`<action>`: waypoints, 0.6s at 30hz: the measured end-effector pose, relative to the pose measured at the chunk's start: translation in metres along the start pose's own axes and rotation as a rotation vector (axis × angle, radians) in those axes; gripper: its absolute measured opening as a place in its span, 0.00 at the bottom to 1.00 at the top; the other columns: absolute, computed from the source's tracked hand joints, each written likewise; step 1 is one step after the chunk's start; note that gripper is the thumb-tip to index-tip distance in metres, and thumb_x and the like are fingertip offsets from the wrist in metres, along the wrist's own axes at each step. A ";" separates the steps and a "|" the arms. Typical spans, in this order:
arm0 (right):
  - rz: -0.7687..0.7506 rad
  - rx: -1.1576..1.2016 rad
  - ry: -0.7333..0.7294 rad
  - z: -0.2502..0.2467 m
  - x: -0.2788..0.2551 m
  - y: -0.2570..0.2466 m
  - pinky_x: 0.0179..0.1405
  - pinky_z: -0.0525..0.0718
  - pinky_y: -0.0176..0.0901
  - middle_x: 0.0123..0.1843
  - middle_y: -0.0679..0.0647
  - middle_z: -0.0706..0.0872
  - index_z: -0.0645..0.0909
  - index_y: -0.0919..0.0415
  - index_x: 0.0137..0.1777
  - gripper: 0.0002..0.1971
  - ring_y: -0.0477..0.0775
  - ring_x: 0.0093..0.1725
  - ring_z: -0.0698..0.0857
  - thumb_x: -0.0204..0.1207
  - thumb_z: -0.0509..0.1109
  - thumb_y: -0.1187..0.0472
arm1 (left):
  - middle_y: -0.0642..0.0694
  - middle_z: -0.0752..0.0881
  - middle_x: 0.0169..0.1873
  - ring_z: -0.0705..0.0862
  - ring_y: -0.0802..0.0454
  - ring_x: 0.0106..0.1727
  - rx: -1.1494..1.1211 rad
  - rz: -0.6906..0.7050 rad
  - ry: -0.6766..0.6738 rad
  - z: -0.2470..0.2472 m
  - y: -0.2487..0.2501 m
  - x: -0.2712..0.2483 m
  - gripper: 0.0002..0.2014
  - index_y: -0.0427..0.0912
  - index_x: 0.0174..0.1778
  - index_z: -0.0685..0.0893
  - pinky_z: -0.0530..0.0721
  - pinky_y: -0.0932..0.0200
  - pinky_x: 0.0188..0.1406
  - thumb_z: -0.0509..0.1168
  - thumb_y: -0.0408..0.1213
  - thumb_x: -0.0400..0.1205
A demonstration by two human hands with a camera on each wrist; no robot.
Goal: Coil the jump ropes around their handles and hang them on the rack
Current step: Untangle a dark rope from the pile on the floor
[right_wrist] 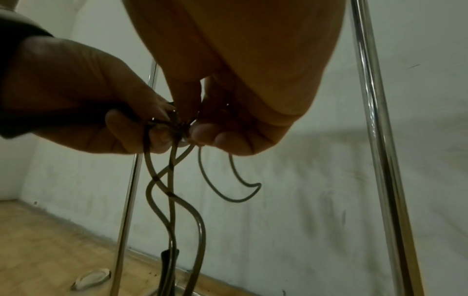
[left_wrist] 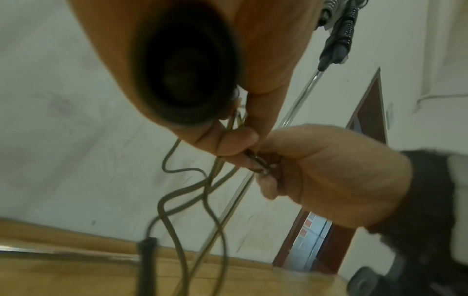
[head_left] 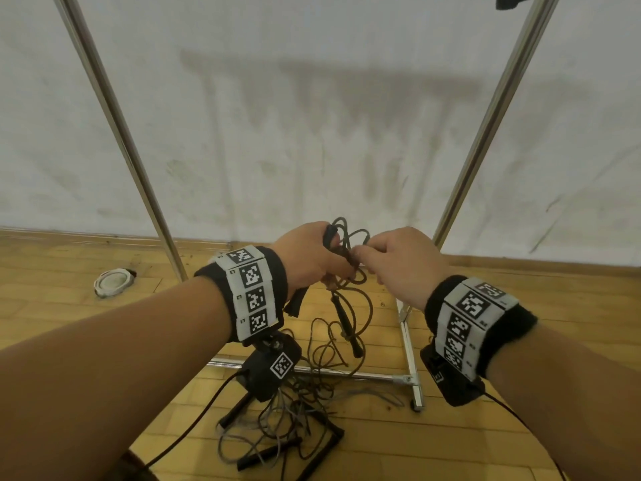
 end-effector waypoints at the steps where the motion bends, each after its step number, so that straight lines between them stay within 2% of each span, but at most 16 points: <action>1: 0.006 0.066 0.037 -0.005 0.002 -0.001 0.34 0.84 0.45 0.35 0.57 0.89 0.89 0.58 0.39 0.21 0.56 0.36 0.88 0.85 0.66 0.45 | 0.42 0.91 0.40 0.89 0.45 0.37 0.049 -0.004 -0.010 0.000 -0.002 0.000 0.16 0.45 0.42 0.80 0.89 0.47 0.44 0.82 0.28 0.73; 3: 0.044 0.296 0.124 -0.021 0.005 -0.001 0.30 0.83 0.36 0.32 0.51 0.90 0.89 0.53 0.43 0.18 0.46 0.32 0.88 0.87 0.64 0.45 | 0.46 0.94 0.45 0.92 0.46 0.43 0.131 -0.008 -0.050 0.002 -0.007 -0.001 0.16 0.49 0.42 0.79 0.87 0.51 0.42 0.82 0.32 0.76; 4: 0.060 0.425 0.172 -0.030 0.006 0.000 0.31 0.84 0.35 0.31 0.49 0.89 0.87 0.51 0.44 0.17 0.44 0.30 0.88 0.88 0.62 0.46 | 0.47 0.94 0.48 0.93 0.45 0.46 0.156 -0.003 -0.066 0.002 -0.008 -0.001 0.17 0.52 0.41 0.78 0.86 0.51 0.43 0.82 0.34 0.77; 5: 0.076 0.540 0.233 -0.040 0.007 0.002 0.33 0.87 0.38 0.30 0.49 0.88 0.86 0.52 0.46 0.17 0.45 0.30 0.89 0.88 0.61 0.46 | 0.48 0.95 0.48 0.93 0.46 0.47 0.156 0.006 -0.075 0.002 -0.008 -0.001 0.17 0.53 0.40 0.77 0.86 0.51 0.43 0.82 0.35 0.77; 8: 0.136 0.827 0.393 -0.058 0.007 0.012 0.37 0.91 0.49 0.29 0.53 0.83 0.84 0.58 0.46 0.16 0.53 0.31 0.88 0.89 0.60 0.50 | 0.48 0.96 0.47 0.88 0.50 0.36 0.054 0.041 -0.062 -0.004 0.002 -0.002 0.19 0.52 0.37 0.76 0.86 0.48 0.41 0.82 0.34 0.76; 10: 0.161 0.922 0.333 -0.050 0.008 0.013 0.37 0.91 0.47 0.35 0.55 0.85 0.85 0.58 0.50 0.16 0.55 0.34 0.89 0.88 0.63 0.47 | 0.45 0.96 0.46 0.86 0.49 0.33 -0.002 0.063 -0.036 -0.010 0.008 -0.003 0.20 0.51 0.35 0.75 0.85 0.45 0.42 0.83 0.33 0.74; 12: 0.139 0.740 0.156 -0.033 0.008 0.008 0.36 0.90 0.41 0.38 0.49 0.89 0.87 0.51 0.54 0.18 0.51 0.36 0.90 0.82 0.68 0.38 | 0.39 0.95 0.45 0.85 0.44 0.34 -0.071 0.074 0.005 -0.016 0.012 -0.005 0.21 0.49 0.34 0.73 0.84 0.42 0.43 0.83 0.34 0.72; 14: 0.085 0.496 -0.012 -0.012 0.003 0.003 0.35 0.89 0.37 0.37 0.45 0.91 0.88 0.44 0.54 0.18 0.44 0.34 0.89 0.77 0.70 0.33 | 0.33 0.93 0.43 0.84 0.43 0.33 -0.081 0.079 0.040 -0.021 0.014 -0.006 0.21 0.48 0.33 0.73 0.85 0.38 0.44 0.83 0.39 0.67; 16: 0.064 0.411 -0.061 0.001 0.000 0.000 0.36 0.90 0.39 0.37 0.48 0.92 0.90 0.43 0.53 0.14 0.42 0.31 0.86 0.79 0.71 0.37 | 0.31 0.93 0.41 0.84 0.43 0.32 -0.036 0.084 0.046 -0.022 0.017 -0.006 0.20 0.48 0.34 0.74 0.88 0.33 0.46 0.82 0.44 0.64; 18: 0.092 0.421 -0.027 0.004 0.002 0.000 0.37 0.89 0.41 0.35 0.48 0.91 0.92 0.45 0.50 0.10 0.43 0.31 0.85 0.81 0.72 0.42 | 0.34 0.92 0.37 0.86 0.42 0.32 -0.007 0.089 0.041 -0.020 0.017 -0.006 0.20 0.48 0.34 0.75 0.90 0.30 0.49 0.83 0.43 0.66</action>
Point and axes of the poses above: each hand's wrist, its own x-axis towards the middle knuckle, its own z-axis out of the palm, y = z × x, the point moved 8 cm from there along x, towards the middle knuckle
